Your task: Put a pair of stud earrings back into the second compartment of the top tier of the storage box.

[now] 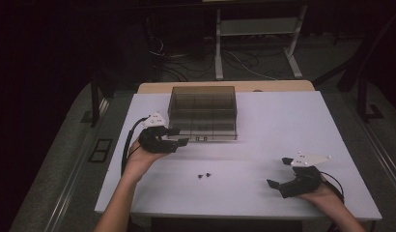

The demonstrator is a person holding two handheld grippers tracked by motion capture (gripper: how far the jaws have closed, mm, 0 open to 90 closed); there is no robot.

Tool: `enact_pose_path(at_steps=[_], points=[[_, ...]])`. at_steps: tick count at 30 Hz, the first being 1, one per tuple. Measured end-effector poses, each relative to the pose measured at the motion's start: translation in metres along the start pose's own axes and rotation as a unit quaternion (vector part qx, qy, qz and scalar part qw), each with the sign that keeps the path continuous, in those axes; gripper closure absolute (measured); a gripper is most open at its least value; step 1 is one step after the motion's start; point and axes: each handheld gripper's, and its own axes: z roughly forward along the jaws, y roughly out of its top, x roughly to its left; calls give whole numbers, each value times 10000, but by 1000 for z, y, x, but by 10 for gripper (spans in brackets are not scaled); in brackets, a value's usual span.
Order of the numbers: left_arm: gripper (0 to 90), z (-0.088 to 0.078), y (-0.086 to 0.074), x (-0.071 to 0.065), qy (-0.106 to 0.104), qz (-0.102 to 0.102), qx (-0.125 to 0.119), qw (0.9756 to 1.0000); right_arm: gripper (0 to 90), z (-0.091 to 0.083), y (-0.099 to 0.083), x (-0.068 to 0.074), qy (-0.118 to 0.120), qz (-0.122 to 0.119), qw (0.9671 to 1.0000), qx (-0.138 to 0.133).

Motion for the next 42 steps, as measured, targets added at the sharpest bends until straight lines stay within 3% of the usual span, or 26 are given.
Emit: enact_pose_path(at_steps=[6, 16, 22, 35, 42], points=[[369, -5, -12, -8, -39, 100, -56, 9999, 4, 1, 0, 0, -4, -13, 10000, -7], [292, -6, -33, -21, -98, 70, -174, 9998, 4, 2, 2, 0, 26, 27, 10000, -24], [220, -3, -49, -27, -241, 26, -193, 9995, 4, 3, 2, -1, 26, 15, 10000, -16], [107, 10, -59, -38, -337, 190, -252, 9989, 4, 4, 3, -1, 85, -27, 10000, -6], [133, 16, -61, -41, -389, 221, -158, 9989, 4, 4, 2, 1, 77, -38, 10000, 41]])
